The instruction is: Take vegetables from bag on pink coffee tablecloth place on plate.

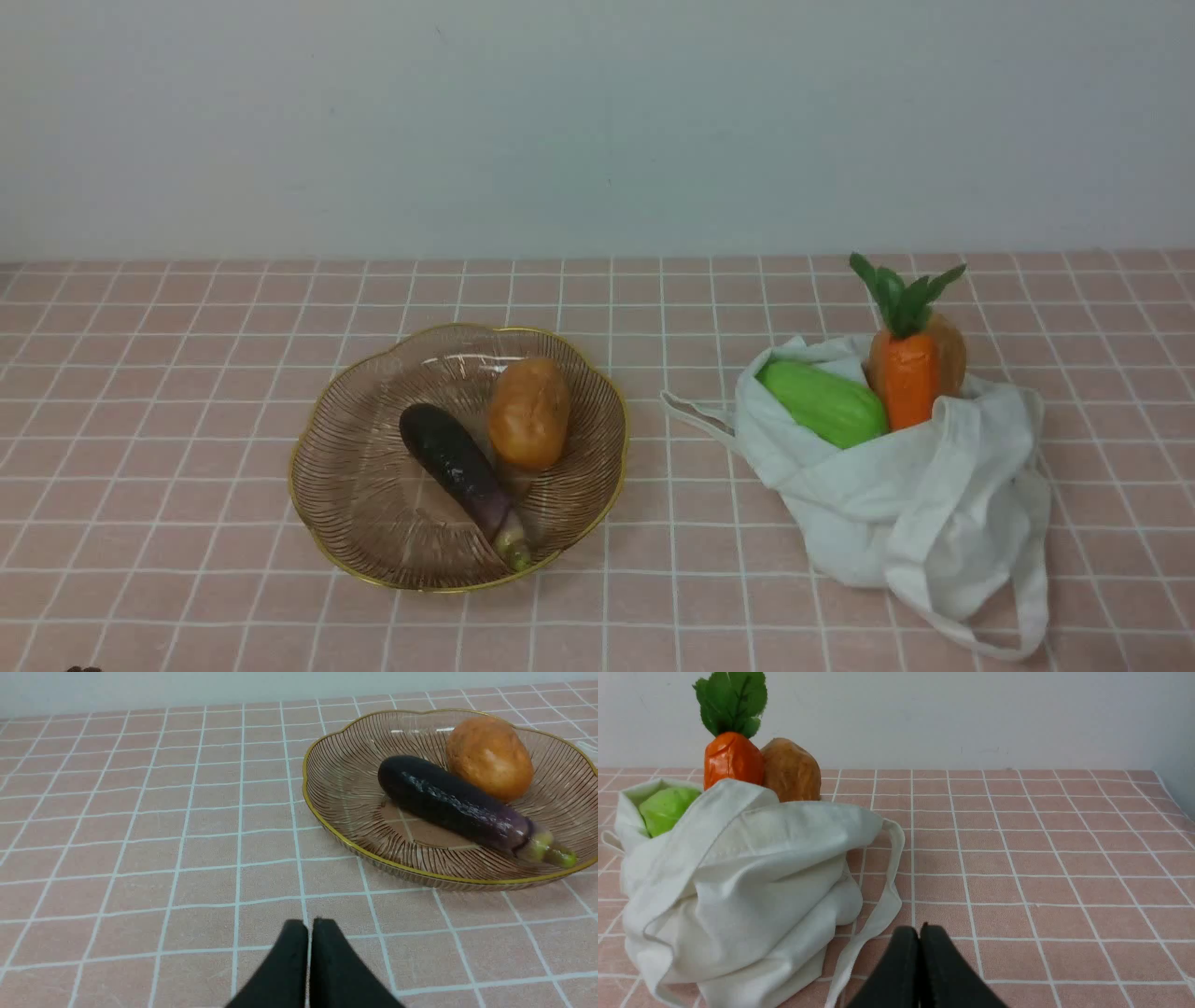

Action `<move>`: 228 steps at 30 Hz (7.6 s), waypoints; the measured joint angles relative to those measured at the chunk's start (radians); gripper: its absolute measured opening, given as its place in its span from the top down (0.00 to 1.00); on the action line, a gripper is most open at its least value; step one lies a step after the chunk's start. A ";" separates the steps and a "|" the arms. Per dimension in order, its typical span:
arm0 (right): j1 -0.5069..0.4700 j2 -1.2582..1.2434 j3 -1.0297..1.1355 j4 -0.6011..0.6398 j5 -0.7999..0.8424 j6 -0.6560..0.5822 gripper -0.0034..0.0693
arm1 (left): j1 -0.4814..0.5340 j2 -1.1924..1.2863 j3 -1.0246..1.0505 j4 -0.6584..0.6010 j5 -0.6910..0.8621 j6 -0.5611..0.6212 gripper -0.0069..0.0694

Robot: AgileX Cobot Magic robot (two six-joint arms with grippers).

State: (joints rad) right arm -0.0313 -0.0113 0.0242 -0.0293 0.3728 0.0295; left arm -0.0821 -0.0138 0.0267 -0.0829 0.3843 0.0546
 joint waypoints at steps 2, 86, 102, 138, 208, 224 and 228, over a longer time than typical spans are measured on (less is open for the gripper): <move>0.000 0.000 0.000 0.000 0.000 0.000 0.97 | 0.000 0.000 0.000 0.000 0.000 0.000 0.92; 0.219 1.431 -1.054 0.443 0.268 -0.448 0.79 | 0.000 0.000 0.000 0.000 0.000 0.000 0.92; 0.226 1.619 -1.057 0.428 0.167 -0.446 0.35 | 0.000 0.000 0.000 0.000 0.000 0.000 0.92; 0.579 1.729 -1.504 0.857 0.243 -0.728 0.58 | 0.000 0.000 0.000 0.000 0.000 0.000 0.92; 0.527 0.473 -0.900 -0.158 0.193 0.246 0.97 | 0.000 0.000 0.000 0.000 0.000 0.000 0.92; 0.527 -0.003 -0.494 -0.457 0.049 0.493 0.97 | 0.000 0.000 0.000 0.000 0.000 0.000 0.92; 0.526 -0.003 -0.494 -0.472 0.070 0.493 0.97 | 0.000 0.000 0.000 0.000 0.000 0.000 0.92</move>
State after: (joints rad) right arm 0.4948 -0.0138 -0.4702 -0.5012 0.4432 0.5221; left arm -0.0821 -0.0138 0.0267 -0.0829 0.3843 0.0546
